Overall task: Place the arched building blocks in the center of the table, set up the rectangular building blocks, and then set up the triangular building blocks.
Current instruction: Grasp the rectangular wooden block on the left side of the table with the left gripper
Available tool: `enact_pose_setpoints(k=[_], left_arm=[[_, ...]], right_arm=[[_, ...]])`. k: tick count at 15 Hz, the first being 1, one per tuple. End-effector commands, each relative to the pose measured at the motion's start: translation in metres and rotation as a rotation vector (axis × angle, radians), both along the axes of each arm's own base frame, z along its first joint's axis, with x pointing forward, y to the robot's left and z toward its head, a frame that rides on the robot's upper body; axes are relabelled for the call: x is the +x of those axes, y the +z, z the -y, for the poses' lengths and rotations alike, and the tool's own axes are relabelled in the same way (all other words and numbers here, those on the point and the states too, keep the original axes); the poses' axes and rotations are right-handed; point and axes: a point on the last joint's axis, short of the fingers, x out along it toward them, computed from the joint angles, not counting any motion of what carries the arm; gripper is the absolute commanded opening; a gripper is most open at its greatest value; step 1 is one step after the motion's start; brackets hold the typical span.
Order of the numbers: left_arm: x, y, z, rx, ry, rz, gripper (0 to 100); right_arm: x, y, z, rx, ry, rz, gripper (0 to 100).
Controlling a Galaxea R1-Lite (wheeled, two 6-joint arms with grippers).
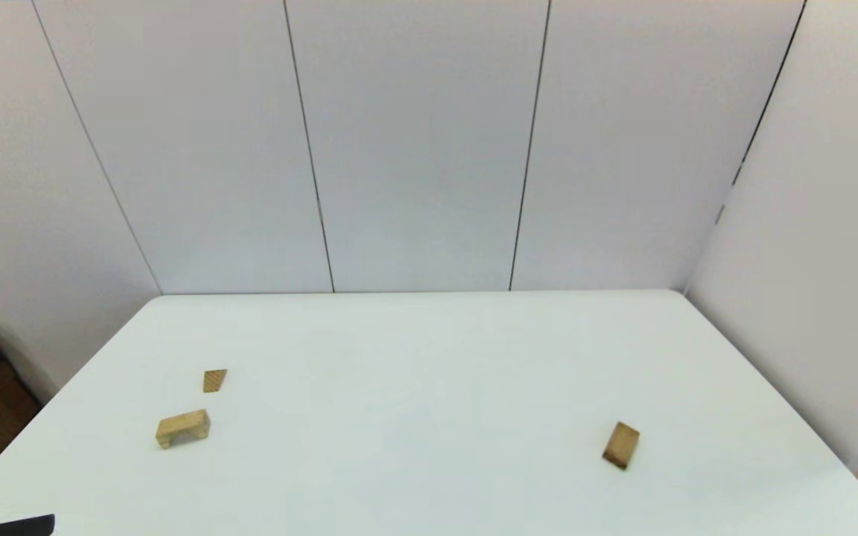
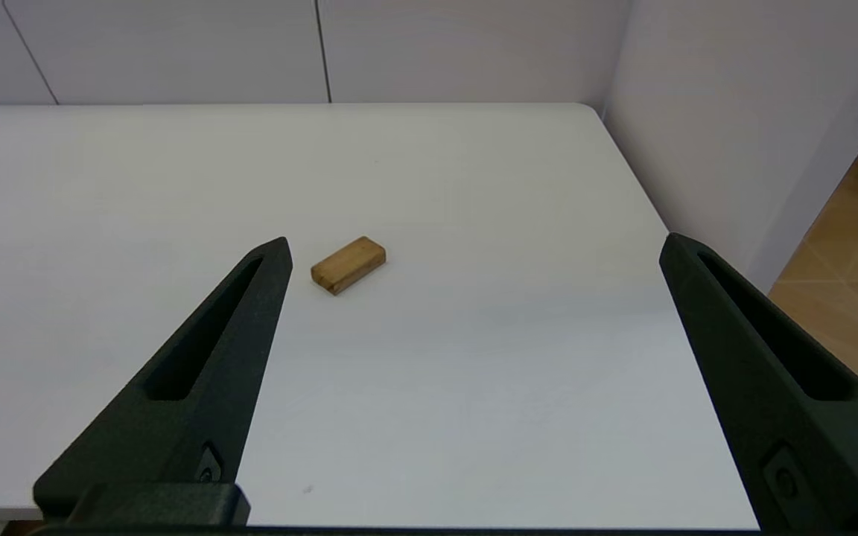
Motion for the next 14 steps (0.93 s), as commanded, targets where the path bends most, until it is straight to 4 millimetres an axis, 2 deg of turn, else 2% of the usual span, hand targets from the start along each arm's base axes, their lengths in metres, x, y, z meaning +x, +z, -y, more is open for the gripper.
enact_pose_setpoints(k=[1,4,7,14], left_arm=[[0.027,-0.017,-0.001,-0.008,0.016,-0.143,100],[0.056,-0.033,-0.002,-0.024,0.053,-0.136,100],[0.061,-0.039,-0.002,-0.008,0.028,-0.072,100],[0.09,-0.05,-0.007,-0.005,0.073,-0.211,100]], right_arm=[[0.0,0.0,0.0,0.001,0.0,0.003,100],[0.0,0.0,0.0,0.001,0.0,0.002,100],[0.0,0.0,0.0,0.002,-0.002,0.003,100],[0.0,0.0,0.0,-0.002,0.0,0.002,100]])
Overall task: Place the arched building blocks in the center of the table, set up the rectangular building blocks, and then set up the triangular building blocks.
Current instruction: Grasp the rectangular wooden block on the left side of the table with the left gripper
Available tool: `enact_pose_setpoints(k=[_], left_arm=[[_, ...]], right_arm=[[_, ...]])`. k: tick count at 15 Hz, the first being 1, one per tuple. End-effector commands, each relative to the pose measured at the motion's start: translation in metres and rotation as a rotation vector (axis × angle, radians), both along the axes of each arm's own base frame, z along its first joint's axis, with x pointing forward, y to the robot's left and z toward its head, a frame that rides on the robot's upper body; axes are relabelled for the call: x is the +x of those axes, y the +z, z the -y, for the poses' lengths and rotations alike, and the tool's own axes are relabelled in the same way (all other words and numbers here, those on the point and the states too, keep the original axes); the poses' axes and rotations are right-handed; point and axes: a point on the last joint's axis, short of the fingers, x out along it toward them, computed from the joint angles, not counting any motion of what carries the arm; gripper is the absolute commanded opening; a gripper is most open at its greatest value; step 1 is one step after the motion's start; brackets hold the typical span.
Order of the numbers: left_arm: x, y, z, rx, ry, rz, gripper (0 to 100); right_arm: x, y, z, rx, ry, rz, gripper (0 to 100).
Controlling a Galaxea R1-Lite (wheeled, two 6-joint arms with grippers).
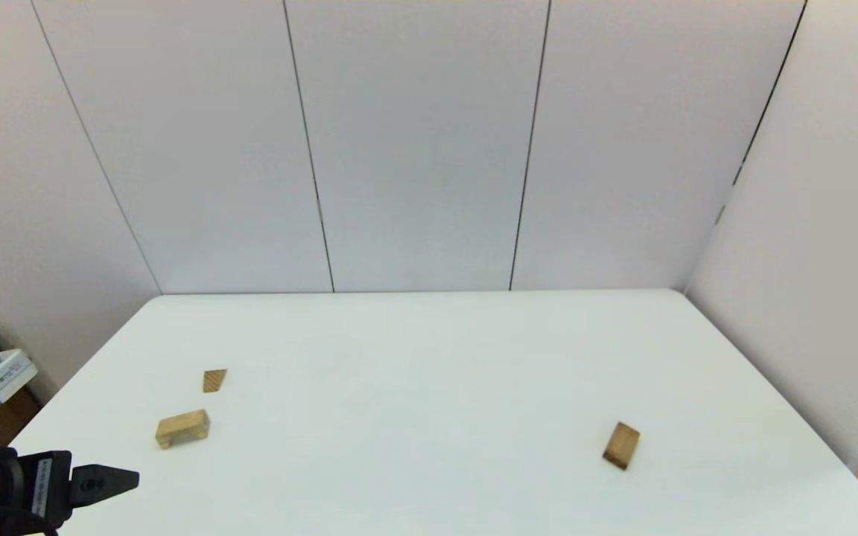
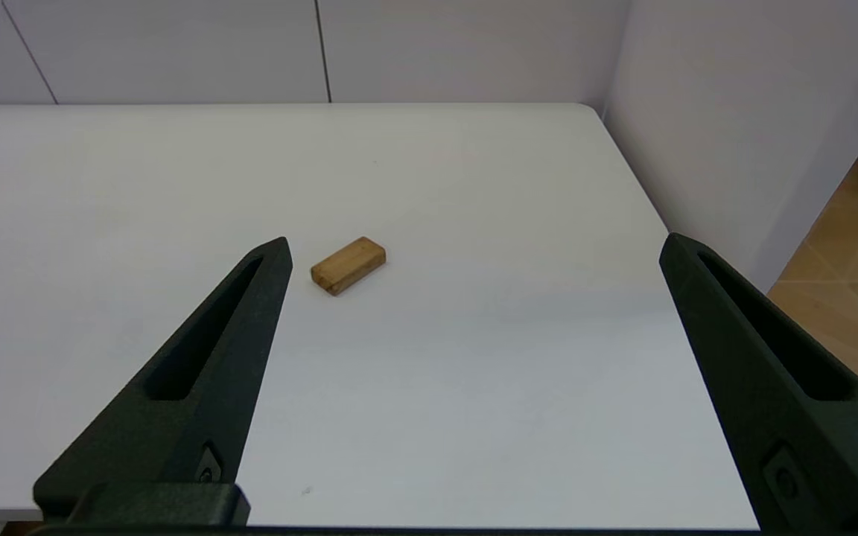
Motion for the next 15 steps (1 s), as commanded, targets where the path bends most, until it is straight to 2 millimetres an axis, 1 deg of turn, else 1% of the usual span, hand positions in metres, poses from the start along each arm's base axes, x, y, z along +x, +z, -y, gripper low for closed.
enact_pose_setpoints(k=[1,3,4,6,8,10,13,15], left_arm=[[0.027,-0.006,-0.008,0.006,0.052,-0.08,100],[0.048,-0.008,-0.013,0.002,0.074,-0.115,100],[0.054,-0.009,-0.014,0.004,0.07,-0.126,100],[0.06,-0.015,-0.014,0.021,0.028,-0.152,100],[0.064,-0.02,-0.017,0.07,-0.065,-0.177,100],[0.074,-0.021,-0.027,0.147,-0.186,-0.187,100],[0.094,-0.025,-0.057,0.236,-0.311,-0.216,100],[0.11,-0.026,-0.062,0.248,-0.335,-0.222,100]], right_arm=[[0.0,-0.001,0.0,0.0,0.001,0.0,100],[0.0,-0.001,0.0,0.001,0.0,-0.002,100],[0.0,-0.001,0.0,0.001,0.0,-0.002,100],[0.0,-0.001,0.0,0.001,0.0,-0.002,100],[0.0,-0.001,0.0,0.0,0.0,-0.002,100],[0.0,-0.001,0.0,0.0,0.0,0.0,100],[0.0,-0.001,0.0,-0.002,0.0,-0.002,100],[0.0,-0.001,0.0,-0.003,0.0,-0.002,100]])
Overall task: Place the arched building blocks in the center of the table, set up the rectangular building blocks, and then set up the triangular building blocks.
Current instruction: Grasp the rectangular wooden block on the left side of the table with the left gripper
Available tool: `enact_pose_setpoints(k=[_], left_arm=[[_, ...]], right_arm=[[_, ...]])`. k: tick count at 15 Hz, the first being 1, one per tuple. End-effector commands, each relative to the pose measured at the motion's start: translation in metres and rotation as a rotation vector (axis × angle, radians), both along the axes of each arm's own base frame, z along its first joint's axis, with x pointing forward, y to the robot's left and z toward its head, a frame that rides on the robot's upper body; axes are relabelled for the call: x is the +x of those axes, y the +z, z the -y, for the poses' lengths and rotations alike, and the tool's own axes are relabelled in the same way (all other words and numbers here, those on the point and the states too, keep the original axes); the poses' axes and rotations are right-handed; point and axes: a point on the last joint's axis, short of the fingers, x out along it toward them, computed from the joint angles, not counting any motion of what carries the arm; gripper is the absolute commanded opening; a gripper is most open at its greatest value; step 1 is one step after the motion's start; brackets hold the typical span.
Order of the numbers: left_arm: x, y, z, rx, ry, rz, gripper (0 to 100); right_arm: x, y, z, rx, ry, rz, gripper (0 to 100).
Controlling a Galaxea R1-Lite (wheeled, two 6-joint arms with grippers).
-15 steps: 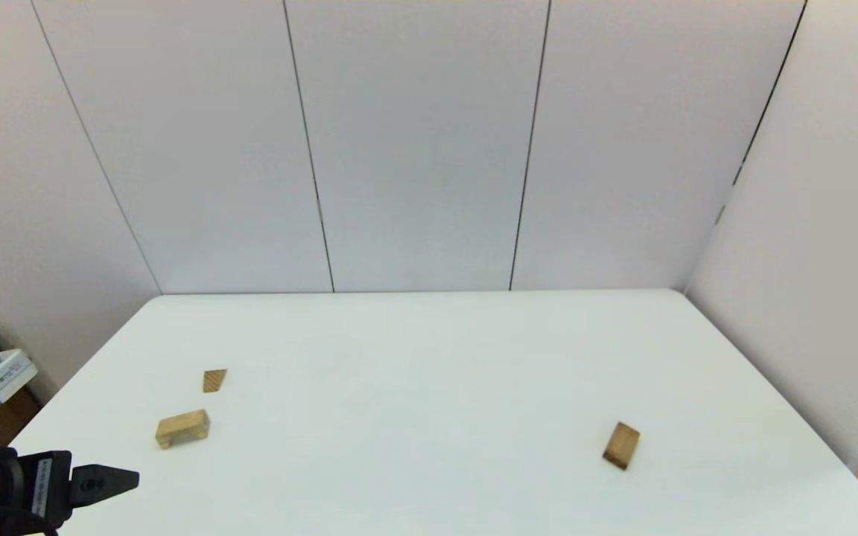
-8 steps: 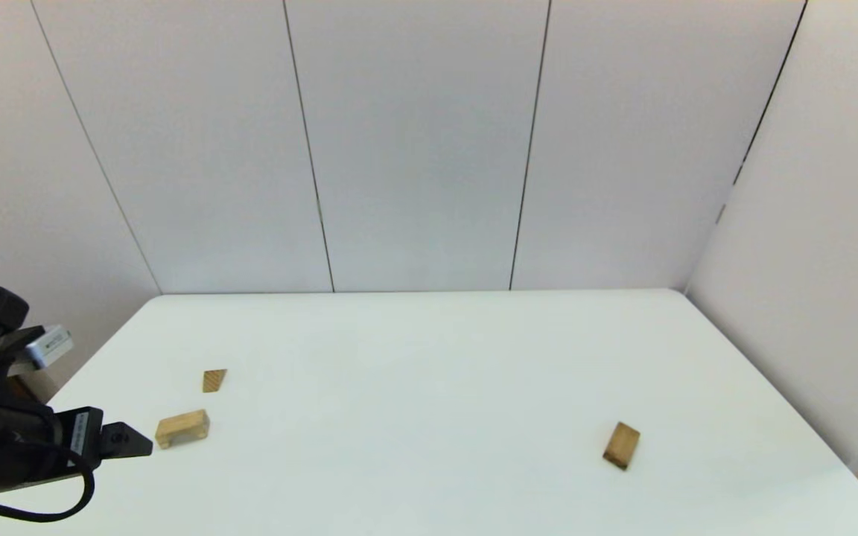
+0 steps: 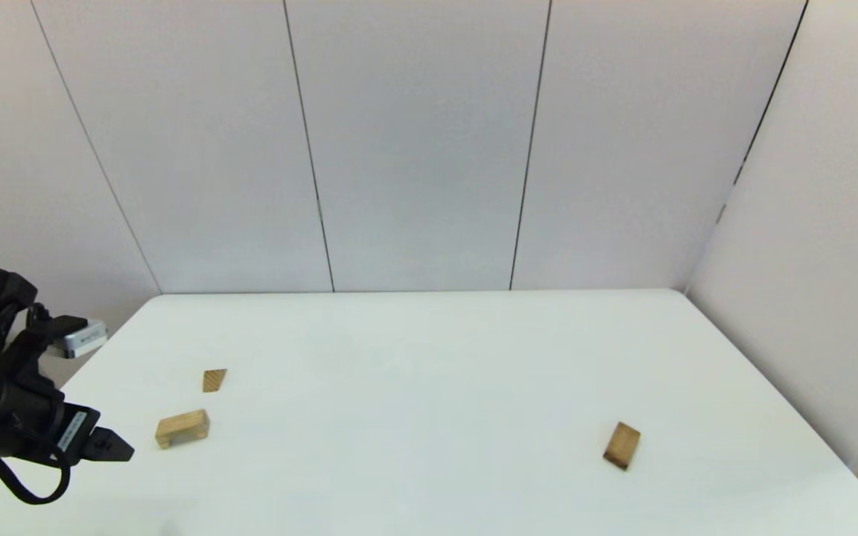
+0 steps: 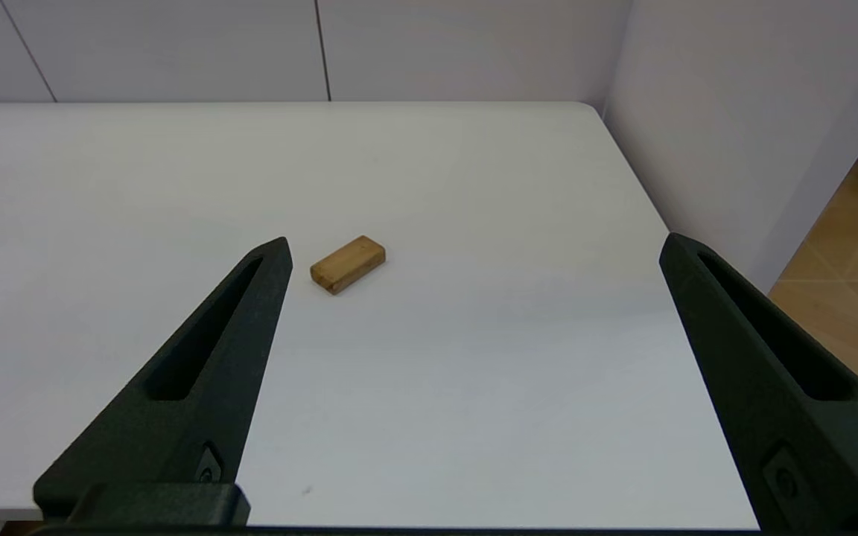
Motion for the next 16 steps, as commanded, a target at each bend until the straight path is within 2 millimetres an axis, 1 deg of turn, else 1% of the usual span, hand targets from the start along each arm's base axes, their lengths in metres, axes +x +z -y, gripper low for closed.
enact_pose_setpoints(k=[1,2,4,7,10,11,12,14,16], left_arm=[[0.034,-0.01,-0.018,0.03,-0.057,-0.035,100],[0.041,-0.011,-0.023,0.035,-0.077,-0.029,100],[0.05,-0.014,-0.031,0.065,-0.134,-0.036,100],[0.067,-0.025,-0.045,0.093,-0.205,-0.063,100],[0.077,-0.031,-0.048,0.118,-0.278,-0.07,100],[0.085,-0.033,-0.051,0.148,-0.34,-0.061,100],[0.089,-0.032,-0.05,0.165,-0.386,-0.05,100],[0.096,-0.032,-0.038,0.179,-0.467,-0.048,100],[0.103,-0.041,-0.024,0.178,-0.54,-0.071,100]], right_arm=[[0.0,0.0,0.0,-0.004,0.0,0.0,100],[0.0,0.0,0.0,-0.006,0.0,0.0,100],[0.0,0.0,0.0,-0.006,0.0,0.0,100],[0.0,0.0,0.0,-0.012,0.001,0.0,100],[0.0,0.0,0.0,-0.016,0.003,0.0,100],[0.0,0.0,0.0,-0.016,0.003,0.0,100],[0.0,0.0,0.0,-0.016,0.003,0.0,100],[0.0,0.0,0.0,-0.016,0.006,0.0,100],[0.0,0.0,0.0,-0.027,0.009,0.0,100]])
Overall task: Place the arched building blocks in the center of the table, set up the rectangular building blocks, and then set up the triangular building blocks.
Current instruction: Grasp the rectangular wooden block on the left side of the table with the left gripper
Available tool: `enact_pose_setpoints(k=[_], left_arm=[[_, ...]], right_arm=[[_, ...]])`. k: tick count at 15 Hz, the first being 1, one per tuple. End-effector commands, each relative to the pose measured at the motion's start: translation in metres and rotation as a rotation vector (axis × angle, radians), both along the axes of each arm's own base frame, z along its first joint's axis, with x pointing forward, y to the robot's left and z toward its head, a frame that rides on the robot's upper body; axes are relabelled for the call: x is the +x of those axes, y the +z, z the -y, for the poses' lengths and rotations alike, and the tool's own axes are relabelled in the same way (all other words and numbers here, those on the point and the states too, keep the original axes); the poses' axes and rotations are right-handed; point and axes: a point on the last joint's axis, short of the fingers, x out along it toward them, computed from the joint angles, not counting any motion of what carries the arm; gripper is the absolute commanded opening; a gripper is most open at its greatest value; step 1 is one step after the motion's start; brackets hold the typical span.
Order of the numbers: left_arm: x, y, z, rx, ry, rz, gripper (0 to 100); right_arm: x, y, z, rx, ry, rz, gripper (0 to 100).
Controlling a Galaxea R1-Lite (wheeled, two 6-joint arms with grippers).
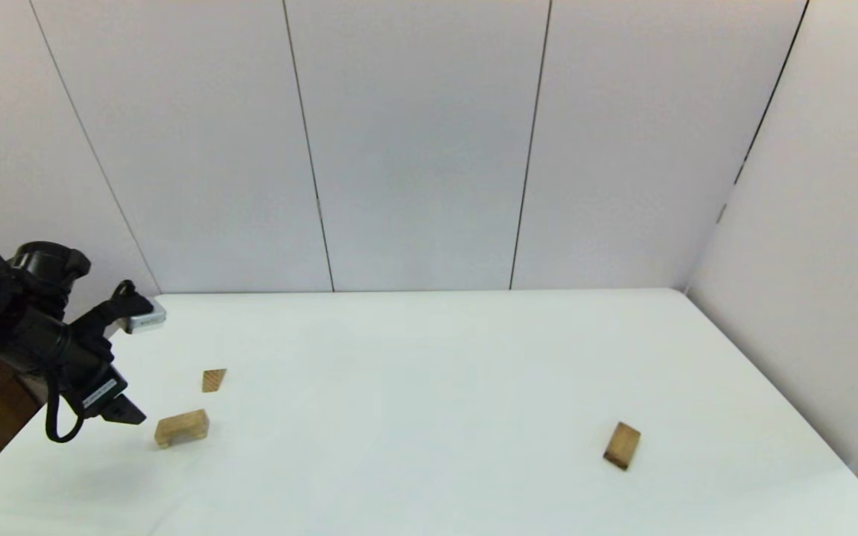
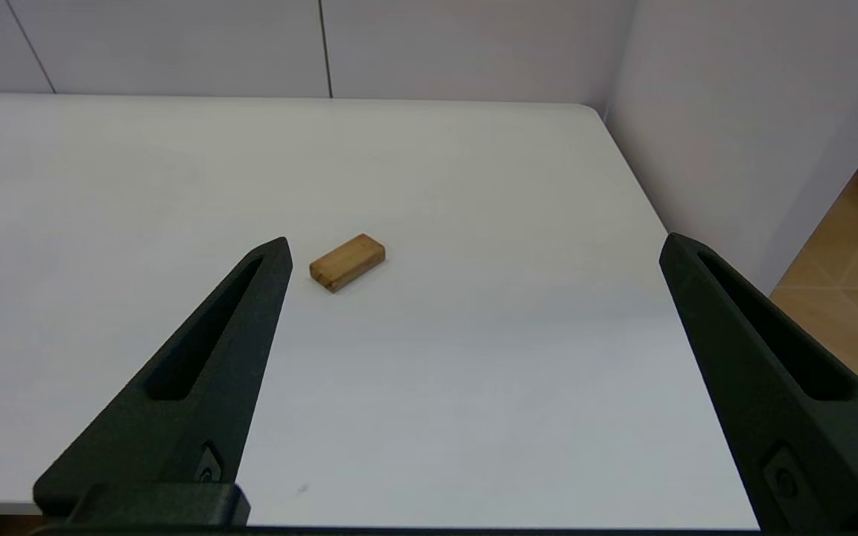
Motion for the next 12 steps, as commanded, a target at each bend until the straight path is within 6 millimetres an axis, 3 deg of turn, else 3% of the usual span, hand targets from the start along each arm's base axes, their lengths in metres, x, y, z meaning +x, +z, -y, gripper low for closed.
enact_pose_setpoints(k=[1,5,12], left_arm=[[0.012,-0.015,0.02,0.001,-0.096,-0.044,100],[0.012,-0.024,0.037,0.006,-0.198,-0.116,100],[0.005,-0.034,0.04,0.001,-0.269,-0.215,100]], right_arm=[[0.0,0.0,0.0,-0.011,0.004,0.002,100],[0.0,0.0,0.0,-0.021,0.005,0.002,100],[0.0,-0.001,0.0,-0.022,0.004,-0.001,100]])
